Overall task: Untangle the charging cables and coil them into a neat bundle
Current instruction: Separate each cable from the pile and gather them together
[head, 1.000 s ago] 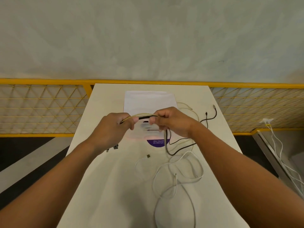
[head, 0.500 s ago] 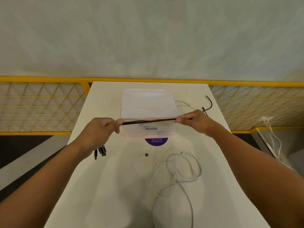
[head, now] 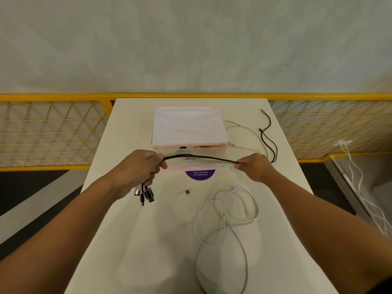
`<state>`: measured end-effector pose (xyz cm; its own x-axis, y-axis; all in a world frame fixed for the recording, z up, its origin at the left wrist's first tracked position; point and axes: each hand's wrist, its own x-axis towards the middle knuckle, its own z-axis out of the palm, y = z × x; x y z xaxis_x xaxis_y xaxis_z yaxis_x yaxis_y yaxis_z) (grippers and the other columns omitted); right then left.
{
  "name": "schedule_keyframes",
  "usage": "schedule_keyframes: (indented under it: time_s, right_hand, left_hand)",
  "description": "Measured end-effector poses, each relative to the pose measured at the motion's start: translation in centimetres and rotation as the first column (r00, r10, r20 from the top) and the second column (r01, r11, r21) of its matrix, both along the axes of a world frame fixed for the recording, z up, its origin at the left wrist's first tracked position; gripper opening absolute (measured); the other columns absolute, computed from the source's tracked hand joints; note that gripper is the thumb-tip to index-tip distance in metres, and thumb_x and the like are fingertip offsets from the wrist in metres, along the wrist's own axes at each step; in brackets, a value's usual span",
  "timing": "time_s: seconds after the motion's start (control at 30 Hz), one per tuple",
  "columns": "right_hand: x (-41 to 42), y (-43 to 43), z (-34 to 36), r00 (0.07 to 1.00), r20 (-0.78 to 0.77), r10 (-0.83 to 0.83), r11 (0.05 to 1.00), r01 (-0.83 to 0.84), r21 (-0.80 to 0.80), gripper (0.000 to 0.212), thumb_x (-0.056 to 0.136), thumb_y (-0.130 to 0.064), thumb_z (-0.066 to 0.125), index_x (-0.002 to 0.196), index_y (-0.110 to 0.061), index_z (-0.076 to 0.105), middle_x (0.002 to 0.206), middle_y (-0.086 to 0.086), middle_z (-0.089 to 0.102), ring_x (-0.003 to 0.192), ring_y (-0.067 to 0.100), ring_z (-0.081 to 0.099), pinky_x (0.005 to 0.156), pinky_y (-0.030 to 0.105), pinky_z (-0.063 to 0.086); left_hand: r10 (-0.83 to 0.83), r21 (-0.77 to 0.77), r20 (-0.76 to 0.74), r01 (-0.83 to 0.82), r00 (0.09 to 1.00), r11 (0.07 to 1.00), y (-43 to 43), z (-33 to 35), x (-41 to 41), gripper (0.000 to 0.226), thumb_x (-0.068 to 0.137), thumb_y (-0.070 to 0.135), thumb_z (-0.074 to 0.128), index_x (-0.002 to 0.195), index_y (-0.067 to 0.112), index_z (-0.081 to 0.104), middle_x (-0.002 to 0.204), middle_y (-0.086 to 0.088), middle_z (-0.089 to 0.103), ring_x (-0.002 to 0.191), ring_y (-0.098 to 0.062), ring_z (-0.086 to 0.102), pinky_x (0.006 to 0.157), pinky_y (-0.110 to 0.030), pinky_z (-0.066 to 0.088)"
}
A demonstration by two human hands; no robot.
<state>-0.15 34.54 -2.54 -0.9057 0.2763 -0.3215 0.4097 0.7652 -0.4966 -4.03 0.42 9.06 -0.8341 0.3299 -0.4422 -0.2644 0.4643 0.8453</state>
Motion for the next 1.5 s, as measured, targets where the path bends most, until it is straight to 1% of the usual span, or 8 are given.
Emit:
schedule_keyframes:
  time_s: [0.2,0.4,0.6,0.73,0.9,1.1,1.33,1.5]
  right_hand:
    - [0.1,-2.2,3.0,0.997,0.021,0.073,0.997,-0.073,0.037,0.041,0.081,-0.036,0.080,0.121,-0.031,0.069,0.126,-0.004,0.065,0.120,0.020,0.057,0.106,0.042,0.044]
    - [2.1,-9.5,6.8,0.906,-0.418,0.073,0.983,-0.136,-0.125,0.005,0.087,-0.019,0.075,0.087,-0.014,0.075,0.081,-0.015,0.066,0.068,-0.003,0.057,0.062,0.008,0.040]
    - [3.4,-15.7,3.7,0.927,-0.221,0.303,0.925,-0.343,-0.167,0.012,0.091,-0.022,0.071,0.089,-0.014,0.080,0.082,-0.006,0.075,0.068,-0.001,0.059,0.067,0.007,0.043]
    - [3.4,-18.8,-0.5,0.940,-0.015,0.342,0.938,-0.342,-0.058,0.019,0.093,-0.031,0.064,0.099,-0.016,0.075,0.099,-0.002,0.075,0.091,0.016,0.066,0.088,0.035,0.056]
    - [4.2,-21.8,-3.8,0.948,0.153,0.280,0.952,-0.295,0.084,0.033,0.089,-0.044,0.067,0.105,-0.015,0.068,0.103,0.005,0.066,0.095,0.025,0.062,0.076,0.031,0.046]
    - [5.1,-22.6,-4.6,0.942,0.155,0.299,0.926,-0.325,0.191,0.016,0.092,-0.028,0.063,0.099,-0.015,0.067,0.091,0.003,0.066,0.088,0.024,0.066,0.073,0.031,0.052]
    - [4.4,-20.7,-0.2,0.946,0.090,0.311,0.947,-0.317,0.057,0.018,0.094,-0.029,0.054,0.105,-0.020,0.065,0.100,0.002,0.068,0.091,0.022,0.062,0.083,0.038,0.055]
    - [3.5,-18.6,5.6,0.943,-0.066,0.325,0.939,-0.331,-0.096,0.017,0.097,-0.022,0.059,0.098,-0.014,0.075,0.078,-0.014,0.062,0.072,0.004,0.056,0.067,0.020,0.042]
  left_hand:
    - [-0.008,0.048,-0.015,0.009,1.000,0.999,0.6,-0.1,0.5,0.032,0.107,0.018,0.044,0.091,0.000,0.064,0.066,-0.002,0.045,0.051,-0.012,0.036,0.053,-0.026,0.035]
    - [0.045,0.025,-0.060,-0.044,0.997,0.999,1.0,0.0,0.5,0.031,0.107,0.018,0.043,0.095,-0.001,0.065,0.067,-0.001,0.044,0.054,-0.014,0.035,0.051,-0.024,0.032]
    - [0.051,0.021,-0.076,-0.049,0.996,0.999,0.9,-0.4,1.0,0.031,0.106,0.018,0.043,0.091,0.002,0.065,0.066,-0.001,0.044,0.052,-0.014,0.035,0.052,-0.025,0.030]
    - [0.024,0.009,-0.086,-0.023,0.996,1.000,0.3,-0.8,1.8,0.032,0.106,0.021,0.044,0.091,0.003,0.066,0.066,0.000,0.045,0.053,-0.014,0.036,0.054,-0.026,0.031]
    - [-0.001,-0.002,-0.107,0.001,0.994,1.000,-0.7,-1.4,2.7,0.032,0.106,0.022,0.045,0.090,0.006,0.067,0.064,0.003,0.047,0.051,-0.012,0.037,0.055,-0.026,0.034]
    - [-0.020,0.019,-0.093,0.022,0.995,1.000,-1.4,-1.6,3.1,0.031,0.106,0.023,0.045,0.092,0.005,0.067,0.065,0.003,0.048,0.050,-0.010,0.039,0.056,-0.025,0.035]
    - [-0.076,-0.017,-0.114,0.075,0.991,0.997,-1.3,-1.8,2.9,0.030,0.106,0.023,0.043,0.088,0.008,0.062,0.067,0.000,0.060,0.050,-0.009,0.053,0.057,-0.024,0.046]
    - [-0.133,-0.077,-0.181,0.121,0.975,0.990,-0.2,-1.7,2.5,0.030,0.105,0.023,0.042,0.088,0.008,0.062,0.081,-0.004,0.074,0.057,-0.007,0.061,0.069,-0.037,0.053]
